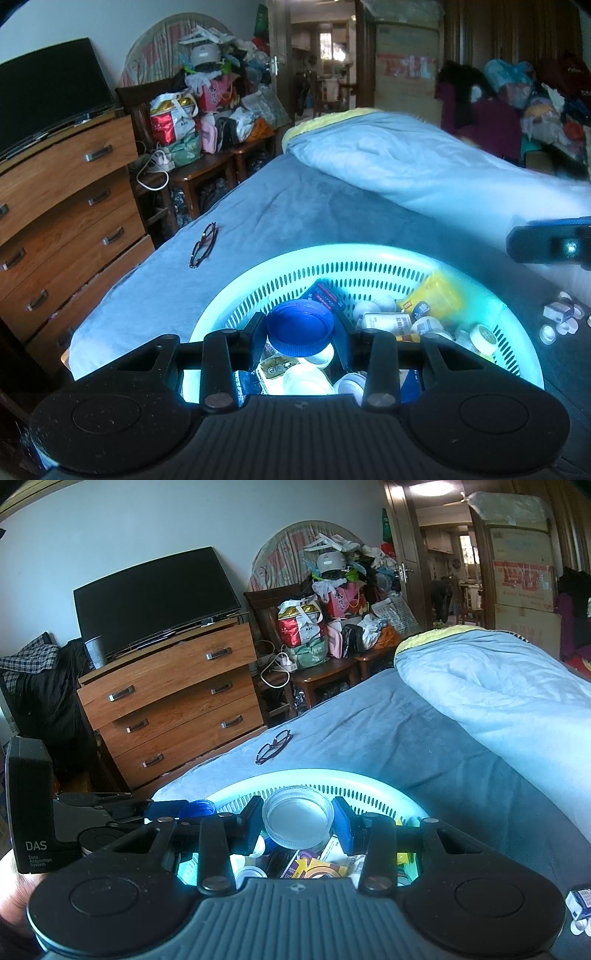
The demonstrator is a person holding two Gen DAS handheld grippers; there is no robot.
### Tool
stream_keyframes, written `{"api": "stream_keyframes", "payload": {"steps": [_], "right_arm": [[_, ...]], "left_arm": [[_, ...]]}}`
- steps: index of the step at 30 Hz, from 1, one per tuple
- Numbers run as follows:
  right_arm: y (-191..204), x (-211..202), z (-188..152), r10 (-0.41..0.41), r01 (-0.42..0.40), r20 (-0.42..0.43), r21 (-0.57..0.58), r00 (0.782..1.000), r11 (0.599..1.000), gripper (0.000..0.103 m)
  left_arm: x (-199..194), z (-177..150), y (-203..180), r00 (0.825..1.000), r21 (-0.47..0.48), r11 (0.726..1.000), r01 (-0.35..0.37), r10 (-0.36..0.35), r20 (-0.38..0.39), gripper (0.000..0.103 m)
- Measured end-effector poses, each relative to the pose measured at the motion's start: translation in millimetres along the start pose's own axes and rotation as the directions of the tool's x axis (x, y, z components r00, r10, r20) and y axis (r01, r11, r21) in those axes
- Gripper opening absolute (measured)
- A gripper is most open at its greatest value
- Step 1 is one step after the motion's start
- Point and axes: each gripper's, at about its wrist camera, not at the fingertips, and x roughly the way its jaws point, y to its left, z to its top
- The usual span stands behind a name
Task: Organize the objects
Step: 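Carry the blue cap and white cap over the teal basket and open both tools, then move both open tools back toward the caps on the bed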
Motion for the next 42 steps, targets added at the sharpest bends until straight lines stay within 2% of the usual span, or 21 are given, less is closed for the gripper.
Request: {"api": "stream_keyframes", "payload": {"steps": [42], "right_arm": [[-3.3, 19.7, -4.5, 0.000, 0.000, -0.005, 0.016, 1.000, 1.000, 0.043]], "left_arm": [[17.9, -6.6, -4.4, 1.000, 0.006, 1.000, -0.008, 0.008, -0.027, 0.040]]}}
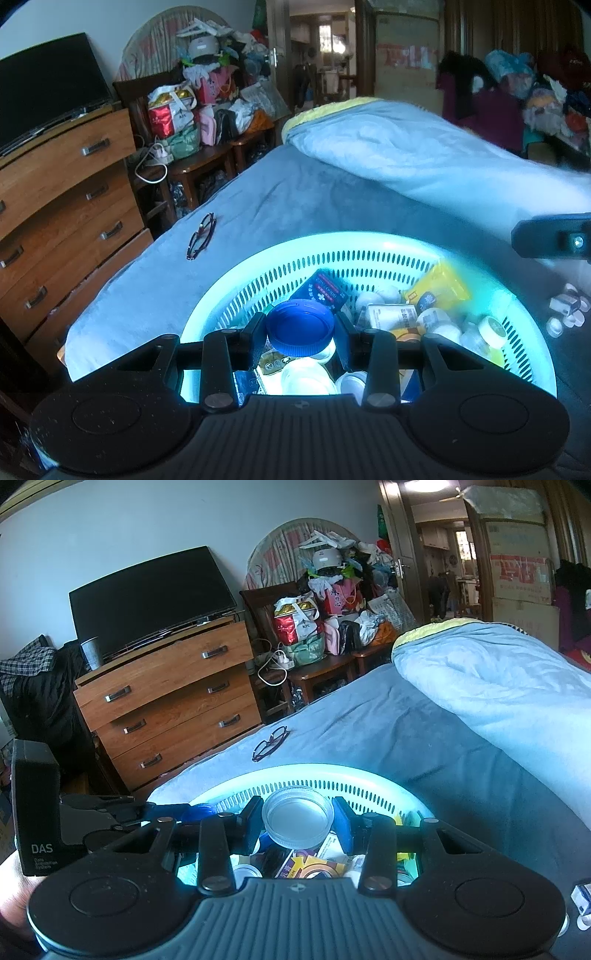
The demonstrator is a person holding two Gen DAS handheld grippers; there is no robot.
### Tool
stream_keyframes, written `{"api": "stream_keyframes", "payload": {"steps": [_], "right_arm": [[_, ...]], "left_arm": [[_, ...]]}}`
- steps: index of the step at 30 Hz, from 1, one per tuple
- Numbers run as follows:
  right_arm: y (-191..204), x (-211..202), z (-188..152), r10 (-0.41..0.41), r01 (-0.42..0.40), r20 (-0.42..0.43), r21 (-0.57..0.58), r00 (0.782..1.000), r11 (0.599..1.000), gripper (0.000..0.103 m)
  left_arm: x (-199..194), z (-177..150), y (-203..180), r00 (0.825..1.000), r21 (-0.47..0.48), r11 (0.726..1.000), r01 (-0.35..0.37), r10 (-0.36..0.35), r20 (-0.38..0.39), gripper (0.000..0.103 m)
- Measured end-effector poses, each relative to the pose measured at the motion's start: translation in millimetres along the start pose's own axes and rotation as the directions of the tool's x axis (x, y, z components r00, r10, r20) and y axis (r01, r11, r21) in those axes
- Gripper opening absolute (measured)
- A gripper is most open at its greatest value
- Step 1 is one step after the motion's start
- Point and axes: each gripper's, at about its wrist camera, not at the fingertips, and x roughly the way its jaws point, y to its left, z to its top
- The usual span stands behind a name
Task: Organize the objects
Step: 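Move both open tools back toward the caps on the bed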
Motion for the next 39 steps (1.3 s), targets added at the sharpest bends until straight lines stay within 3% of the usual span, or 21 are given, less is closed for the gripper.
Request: {"api": "stream_keyframes", "payload": {"steps": [4, 7, 10, 11, 13, 15, 17, 21, 25, 28, 31, 35, 38, 39], "right_arm": [[-1.2, 3.1, -1.6, 0.001, -0.001, 0.000, 0.005, 1.000, 1.000, 0.045], [-3.4, 2.5, -3.0, 0.000, 0.000, 0.016, 0.010, 1.000, 1.000, 0.050], [-4.7, 1.0, -3.6, 0.003, -0.003, 0.030, 0.019, 1.000, 1.000, 0.056], [-5.2, -0.5, -3.6, 0.002, -0.003, 0.040, 0.022, 0.999, 1.000, 0.061], [-5.9, -4.2, -4.1, 0.003, -0.005, 0.064, 0.028, 0.998, 1.000, 0.067], [-6.9, -11.1, -5.1, -0.007, 0.003, 0.104, 0.037, 0.995, 0.999, 0.083], [-8.7, -20.7, -5.8, -0.028, 0.022, 0.140, 0.044, 0.990, 0.999, 0.090], [-20.2, -51.8, -20.1, -0.066, 0.053, 0.228, 0.066, 0.971, 0.996, 0.100], [-52.0, -93.9, -62.8, -0.167, 0.136, 0.328, 0.117, 0.930, 0.984, 0.103], [-87.6, -124.2, -111.3, -0.295, 0.246, 0.359, 0.177, 0.886, 0.953, 0.103], [-127.8, -139.5, -167.0, -0.414, 0.364, 0.299, 0.210, 0.860, 0.908, 0.103], [-181.7, -154.1, -247.1, -0.518, 0.469, 0.153, 0.271, 0.841, 0.841, 0.102], [-212.1, -166.4, -296.6, -0.565, 0.518, 0.086, 0.304, 0.821, 0.799, 0.100], [-219.4, -170.6, -312.1, -0.579, 0.533, 0.076, 0.306, 0.812, 0.788, 0.100]], "left_arm": [[0.1, -0.9, -1.5, 1.000, -0.001, 1.000, -0.016, 0.016, 0.007, 0.043], [-1.5, -0.4, -2.5, 0.999, 0.004, 0.999, -0.039, 0.038, 0.022, 0.056], [-2.2, 0.1, -3.5, 0.998, 0.004, 0.999, -0.047, 0.047, 0.030, 0.063], [-2.4, 0.2, -3.4, 0.998, 0.001, 0.999, -0.047, 0.047, 0.032, 0.066], [-3.4, -0.4, -3.2, 0.998, -0.003, 0.999, -0.050, 0.050, 0.043, 0.083], [-5.1, -0.9, -4.4, 0.996, -0.001, 0.998, -0.063, 0.063, 0.058, 0.089], [-7.3, -1.6, -3.8, 0.995, -0.003, 0.997, -0.072, 0.072, 0.072, 0.095], [-14.4, -0.8, -8.4, 0.994, -0.010, 0.998, -0.055, 0.056, 0.097, 0.097], [-26.5, -0.8, -30.0, 0.987, 0.002, 1.000, -0.011, 0.010, 0.159, 0.102], [-36.9, -1.0, -61.1, 0.973, 0.052, 0.997, 0.049, -0.060, 0.222, 0.103], [-49.3, -1.5, -104.8, 0.942, 0.120, 0.980, 0.158, -0.186, 0.278, 0.103], [-54.2, -17.2, -185.6, 0.877, 0.285, 0.913, 0.293, -0.376, 0.300, 0.103], [-26.0, -41.3, -242.6, 0.855, 0.384, 0.850, 0.361, -0.466, 0.228, 0.102], [-10.6, -49.0, -258.2, 0.856, 0.392, 0.839, 0.377, -0.477, 0.197, 0.101]]}}
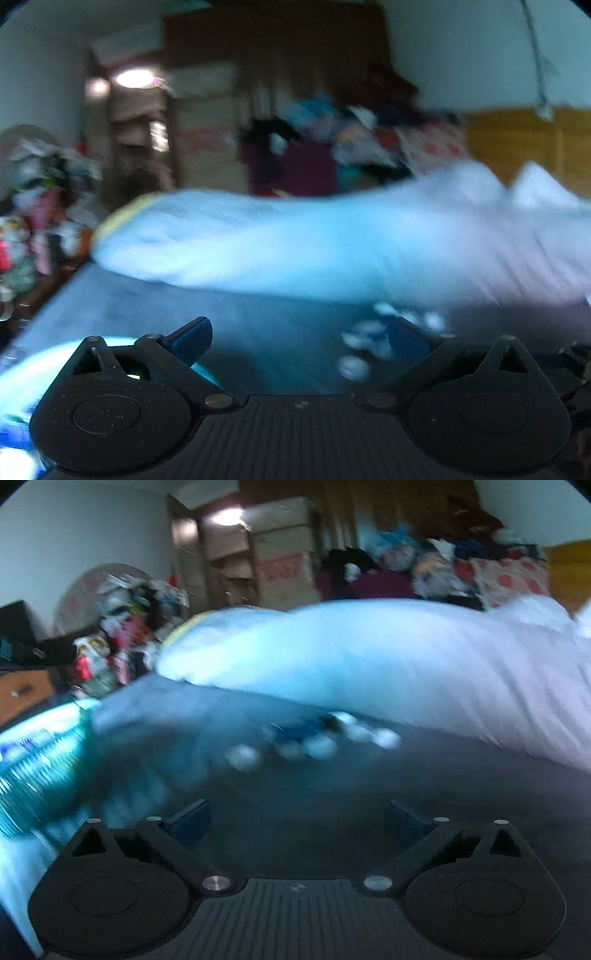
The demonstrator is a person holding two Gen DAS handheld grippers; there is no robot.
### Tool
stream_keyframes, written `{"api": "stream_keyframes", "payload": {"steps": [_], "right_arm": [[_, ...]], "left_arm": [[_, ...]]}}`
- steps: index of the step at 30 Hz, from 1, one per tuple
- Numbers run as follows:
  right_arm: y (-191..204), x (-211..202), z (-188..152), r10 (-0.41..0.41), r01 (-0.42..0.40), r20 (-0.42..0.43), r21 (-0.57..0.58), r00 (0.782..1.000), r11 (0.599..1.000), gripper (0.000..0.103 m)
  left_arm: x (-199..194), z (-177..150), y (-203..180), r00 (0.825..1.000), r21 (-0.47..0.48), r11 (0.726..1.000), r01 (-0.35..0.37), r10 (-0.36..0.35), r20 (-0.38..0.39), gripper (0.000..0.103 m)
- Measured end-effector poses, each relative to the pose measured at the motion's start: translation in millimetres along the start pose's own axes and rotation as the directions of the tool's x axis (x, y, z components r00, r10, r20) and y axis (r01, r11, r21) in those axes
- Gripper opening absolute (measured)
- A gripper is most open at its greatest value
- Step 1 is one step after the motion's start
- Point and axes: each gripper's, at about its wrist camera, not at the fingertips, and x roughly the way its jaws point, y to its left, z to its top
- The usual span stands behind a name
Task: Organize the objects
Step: 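Move both open tools back toward the caps on the bed, then grasp a clear white cap with the left tool while the right tool grasps another white cap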
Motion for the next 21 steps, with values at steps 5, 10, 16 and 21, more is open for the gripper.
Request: {"api": "stream_keyframes", "payload": {"steps": [5, 10, 16, 21], "right_arm": [[-37.3, 3.0, -39.4, -0.037, 0.037, -0.013, 0.048, 0.999, 0.998, 0.099], [-61.9, 24.8, -44.7, -0.048, 0.051, -0.026, 0.121, 0.998, 0.991, 0.098], [-67.6, 38.9, -52.2, -0.040, 0.046, -0.043, 0.162, 0.998, 0.986, 0.095], [-61.9, 46.0, -41.1, -0.042, 0.050, -0.052, 0.165, 0.998, 0.985, 0.095]], "left_arm": [[112.2, -43.1, -35.7, 0.989, -0.022, 0.998, 0.063, -0.066, -0.135, 0.086], [188.6, -65.6, -48.7, 0.982, -0.012, 0.997, 0.071, -0.072, -0.176, 0.078], [230.5, -76.7, -58.8, 0.971, -0.018, 1.000, 0.022, -0.026, -0.236, 0.064], [225.3, -73.4, -70.2, 0.971, 0.040, 0.998, 0.045, -0.034, -0.238, 0.040]]}}
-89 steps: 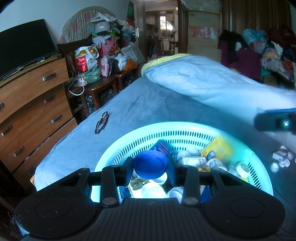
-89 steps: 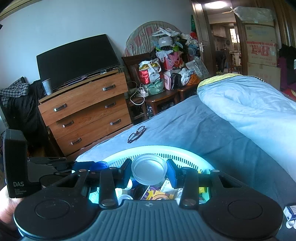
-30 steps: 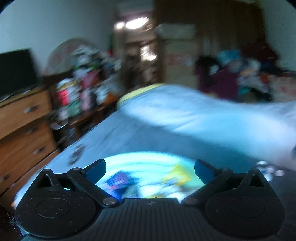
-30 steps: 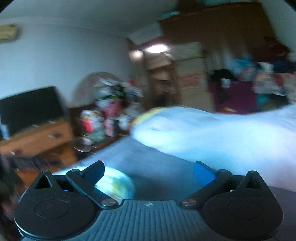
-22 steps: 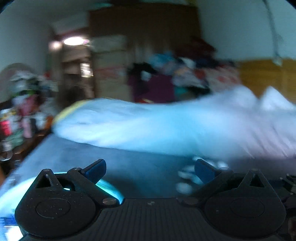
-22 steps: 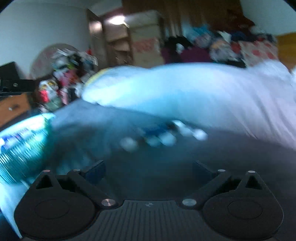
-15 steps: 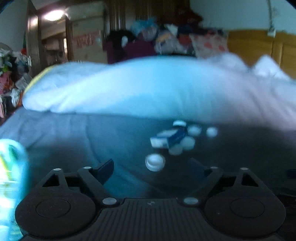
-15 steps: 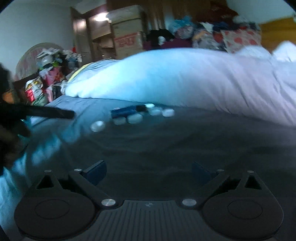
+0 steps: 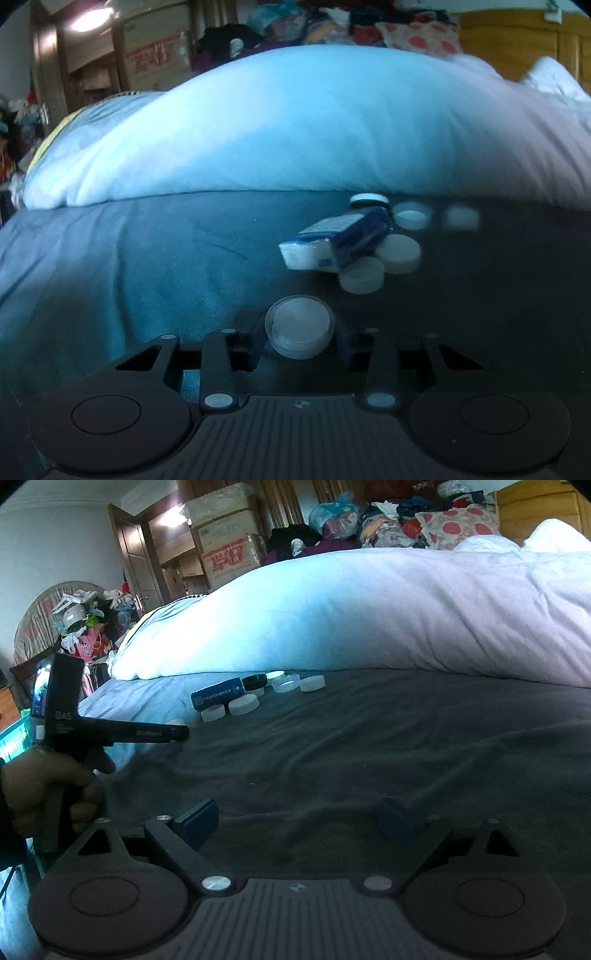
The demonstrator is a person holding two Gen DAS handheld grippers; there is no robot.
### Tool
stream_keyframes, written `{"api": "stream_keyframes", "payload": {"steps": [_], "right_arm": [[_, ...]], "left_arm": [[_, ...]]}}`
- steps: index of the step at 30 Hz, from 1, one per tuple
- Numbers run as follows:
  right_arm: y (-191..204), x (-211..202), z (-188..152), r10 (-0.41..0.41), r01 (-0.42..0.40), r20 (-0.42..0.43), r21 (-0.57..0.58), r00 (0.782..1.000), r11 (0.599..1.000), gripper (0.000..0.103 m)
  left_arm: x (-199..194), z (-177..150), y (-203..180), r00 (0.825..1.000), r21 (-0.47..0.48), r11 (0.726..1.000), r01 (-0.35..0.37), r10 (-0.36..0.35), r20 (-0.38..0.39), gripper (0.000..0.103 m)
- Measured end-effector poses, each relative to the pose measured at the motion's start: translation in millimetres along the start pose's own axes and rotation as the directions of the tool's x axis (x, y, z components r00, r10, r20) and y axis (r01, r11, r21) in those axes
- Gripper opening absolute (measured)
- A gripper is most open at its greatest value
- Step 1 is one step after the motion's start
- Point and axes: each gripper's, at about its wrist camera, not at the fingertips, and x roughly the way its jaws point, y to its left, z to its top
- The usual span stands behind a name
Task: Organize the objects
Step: 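Grasp a clear white cap with the left tool while the right tool grasps another white cap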
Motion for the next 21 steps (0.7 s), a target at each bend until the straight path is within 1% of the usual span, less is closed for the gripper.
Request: {"api": "stream_keyframes", "payload": {"steps": [1, 2, 3, 4, 5, 6, 7, 8, 11, 12, 13, 16, 17, 18, 21], "right_arm": [[-0.2, -1.9, 2.0, 0.000, 0.000, 0.001, 0.001, 1.000, 1.000, 0.094], [-0.7, -1.9, 2.1, -0.001, 0.001, 0.003, 0.004, 1.000, 1.000, 0.093], [-2.4, -2.7, 3.0, -0.001, 0.001, 0.005, 0.008, 1.000, 1.000, 0.093], [-2.4, -2.3, 2.8, -0.002, 0.002, 0.005, 0.011, 1.000, 1.000, 0.093], [-2.9, -2.8, 2.8, -0.004, 0.003, 0.006, 0.011, 1.000, 1.000, 0.092], [-4.3, -7.6, 1.9, -0.006, 0.006, 0.005, 0.009, 1.000, 1.000, 0.092], [-3.4, -7.0, 1.8, -0.009, 0.009, 0.005, 0.006, 1.000, 1.000, 0.092], [-4.2, -8.2, 2.2, -0.009, 0.009, 0.006, 0.005, 1.000, 1.000, 0.092], [-3.5, -8.1, 2.9, -0.013, 0.013, 0.006, 0.005, 1.000, 1.000, 0.092], [-3.4, -7.5, 3.4, -0.015, 0.015, 0.005, 0.002, 1.000, 1.000, 0.091], [-3.2, -7.9, 3.7, -0.016, 0.016, 0.007, -0.001, 1.000, 1.000, 0.091], [-5.0, -10.5, 4.7, -0.007, 0.007, 0.019, -0.001, 1.000, 1.000, 0.088], [-4.6, -11.1, 5.0, -0.003, 0.003, 0.023, -0.006, 1.000, 1.000, 0.084], [-4.4, -12.8, 5.3, 0.005, -0.005, 0.027, -0.013, 1.000, 1.000, 0.080], [7.4, -9.4, 12.4, 0.053, -0.051, 0.045, -0.037, 0.998, 0.998, 0.078]], "left_arm": [[-4.7, 1.7, -1.5, 1.000, -0.007, 1.000, 0.015, -0.015, -0.007, 0.040], [-18.0, 5.9, -5.2, 1.000, 0.003, 1.000, 0.023, -0.023, 0.000, 0.040], [-39.2, 11.6, -14.6, 0.999, 0.040, 0.998, 0.042, -0.043, 0.032, 0.040], [-62.0, 15.0, -24.2, 0.995, 0.096, 0.993, 0.067, -0.074, 0.071, 0.040], [-73.8, 8.6, -38.5, 0.995, 0.204, 0.978, 0.042, -0.060, 0.085, 0.040], [-62.8, -1.8, -44.6, 1.000, 0.272, 0.962, 0.014, -0.015, -0.001, 0.040], [-52.9, -11.8, -41.8, 0.996, 0.282, 0.959, 0.024, 0.000, -0.085, 0.040], [-55.5, -19.4, -36.8, 0.995, 0.276, 0.961, 0.021, 0.006, -0.097, 0.040], [-75.7, -26.2, -30.6, 0.996, 0.285, 0.958, -0.018, 0.043, -0.082, 0.040], [-82.0, -29.0, -27.3, 0.995, 0.278, 0.960, -0.039, 0.062, -0.075, 0.040], [-87.3, -29.5, -23.6, 0.995, 0.258, 0.965, -0.043, 0.064, -0.073, 0.040], [-109.8, -34.7, -3.0, 0.997, 0.151, 0.987, -0.053, 0.061, -0.054, 0.040], [-119.7, -37.7, 3.6, 0.997, 0.112, 0.992, -0.060, 0.065, -0.043, 0.040], [-128.1, -39.6, 8.1, 0.997, 0.080, 0.995, -0.060, 0.063, -0.034, 0.040], [-152.5, -35.2, 18.7, 0.998, -0.006, 0.998, -0.063, 0.063, 0.007, 0.040]]}}
